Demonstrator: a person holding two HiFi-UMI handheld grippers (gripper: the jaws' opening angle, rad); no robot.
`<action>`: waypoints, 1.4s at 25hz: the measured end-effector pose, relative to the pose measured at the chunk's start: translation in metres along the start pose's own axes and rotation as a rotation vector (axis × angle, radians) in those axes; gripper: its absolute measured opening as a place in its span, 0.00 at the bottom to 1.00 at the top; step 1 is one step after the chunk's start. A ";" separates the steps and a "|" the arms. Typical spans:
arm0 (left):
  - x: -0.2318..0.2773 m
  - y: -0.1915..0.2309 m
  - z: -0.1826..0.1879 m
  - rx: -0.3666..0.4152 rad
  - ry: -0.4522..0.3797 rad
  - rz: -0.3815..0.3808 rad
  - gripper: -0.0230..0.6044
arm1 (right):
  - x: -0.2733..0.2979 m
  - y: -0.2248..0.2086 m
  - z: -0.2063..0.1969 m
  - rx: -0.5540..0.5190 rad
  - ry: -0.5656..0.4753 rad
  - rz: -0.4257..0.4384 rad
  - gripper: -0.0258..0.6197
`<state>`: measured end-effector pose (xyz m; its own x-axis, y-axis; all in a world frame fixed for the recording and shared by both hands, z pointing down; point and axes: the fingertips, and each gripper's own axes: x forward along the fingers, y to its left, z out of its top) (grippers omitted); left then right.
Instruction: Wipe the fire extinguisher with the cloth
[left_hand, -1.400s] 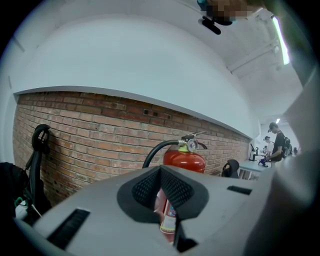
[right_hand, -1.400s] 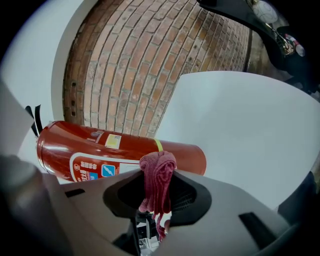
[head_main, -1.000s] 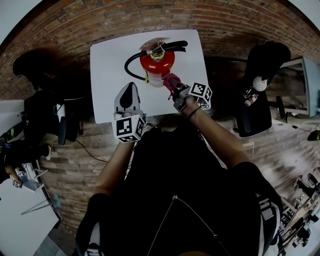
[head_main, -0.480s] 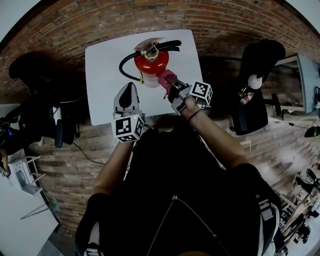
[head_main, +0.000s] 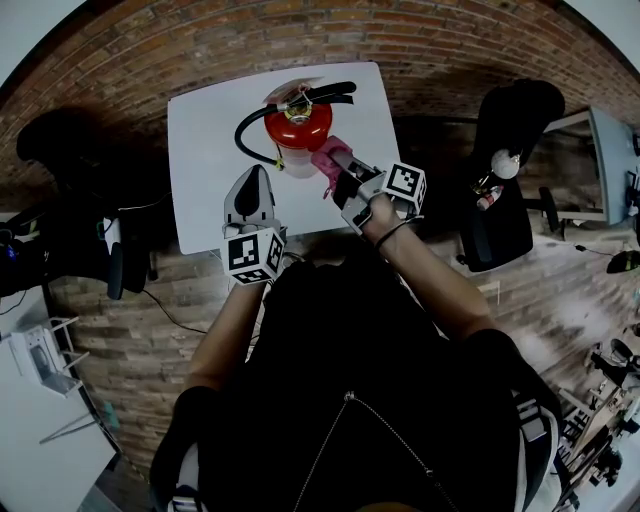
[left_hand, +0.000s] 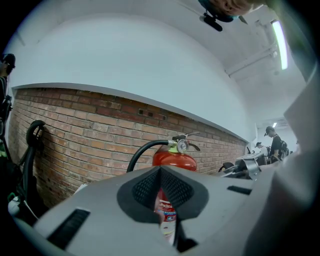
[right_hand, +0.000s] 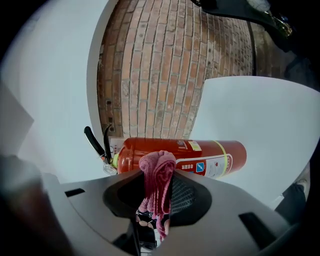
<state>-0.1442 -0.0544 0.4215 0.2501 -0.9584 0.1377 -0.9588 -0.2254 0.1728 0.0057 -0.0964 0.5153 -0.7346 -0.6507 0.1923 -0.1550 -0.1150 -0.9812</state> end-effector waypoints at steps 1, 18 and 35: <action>0.000 0.002 0.001 0.000 -0.003 0.005 0.05 | -0.001 0.004 0.000 -0.002 0.001 0.007 0.23; -0.005 0.004 0.009 -0.009 -0.031 0.033 0.05 | -0.019 0.080 -0.002 -0.055 0.007 0.165 0.23; -0.019 0.015 0.000 -0.031 -0.025 0.134 0.05 | -0.026 0.109 -0.067 -1.553 0.367 -0.001 0.23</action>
<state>-0.1635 -0.0397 0.4210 0.1167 -0.9837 0.1369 -0.9786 -0.0904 0.1849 -0.0358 -0.0417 0.4044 -0.8108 -0.4165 0.4112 -0.4790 0.8759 -0.0573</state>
